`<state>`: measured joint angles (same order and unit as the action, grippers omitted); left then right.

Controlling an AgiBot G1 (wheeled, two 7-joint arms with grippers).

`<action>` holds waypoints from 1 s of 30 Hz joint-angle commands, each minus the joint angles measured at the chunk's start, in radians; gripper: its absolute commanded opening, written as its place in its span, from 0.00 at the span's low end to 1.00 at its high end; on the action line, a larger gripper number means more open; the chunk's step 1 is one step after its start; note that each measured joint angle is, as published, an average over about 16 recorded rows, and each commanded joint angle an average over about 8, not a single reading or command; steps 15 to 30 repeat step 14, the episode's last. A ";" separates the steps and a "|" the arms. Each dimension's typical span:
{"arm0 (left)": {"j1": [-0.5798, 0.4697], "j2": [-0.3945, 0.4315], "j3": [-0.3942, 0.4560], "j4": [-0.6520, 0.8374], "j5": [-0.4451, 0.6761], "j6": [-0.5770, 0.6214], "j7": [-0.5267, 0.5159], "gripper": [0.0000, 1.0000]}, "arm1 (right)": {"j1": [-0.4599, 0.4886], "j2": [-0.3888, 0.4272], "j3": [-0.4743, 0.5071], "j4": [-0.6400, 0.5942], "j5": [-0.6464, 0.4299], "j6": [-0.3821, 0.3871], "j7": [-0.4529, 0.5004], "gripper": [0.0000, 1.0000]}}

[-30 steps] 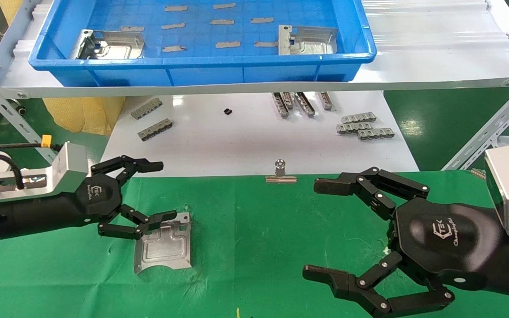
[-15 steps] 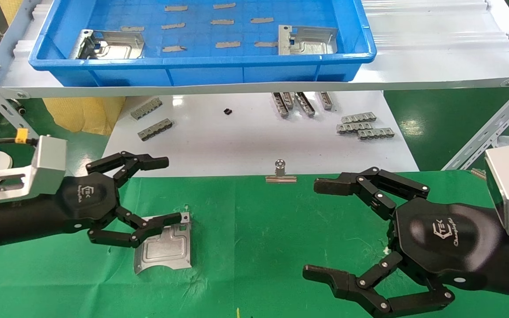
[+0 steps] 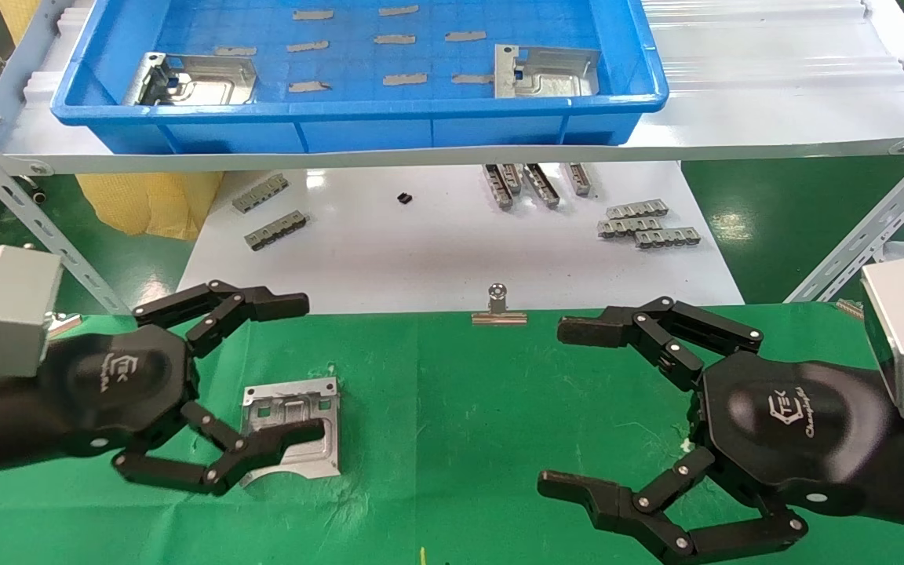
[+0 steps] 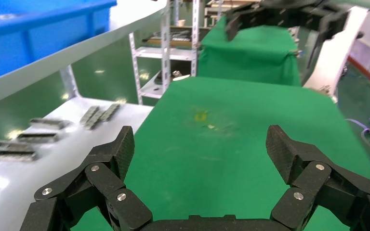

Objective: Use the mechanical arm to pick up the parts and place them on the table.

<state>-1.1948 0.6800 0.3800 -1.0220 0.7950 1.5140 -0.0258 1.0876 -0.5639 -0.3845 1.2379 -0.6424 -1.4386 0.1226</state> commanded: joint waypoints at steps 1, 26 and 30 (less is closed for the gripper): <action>0.020 -0.012 -0.017 -0.044 -0.011 -0.003 -0.027 1.00 | 0.000 0.000 0.000 0.000 0.000 0.000 0.000 1.00; 0.123 -0.070 -0.103 -0.269 -0.066 -0.018 -0.164 1.00 | 0.000 0.000 0.000 0.000 0.000 0.000 0.000 1.00; 0.123 -0.070 -0.103 -0.269 -0.066 -0.018 -0.164 1.00 | 0.000 0.000 0.000 0.000 0.000 0.000 0.000 1.00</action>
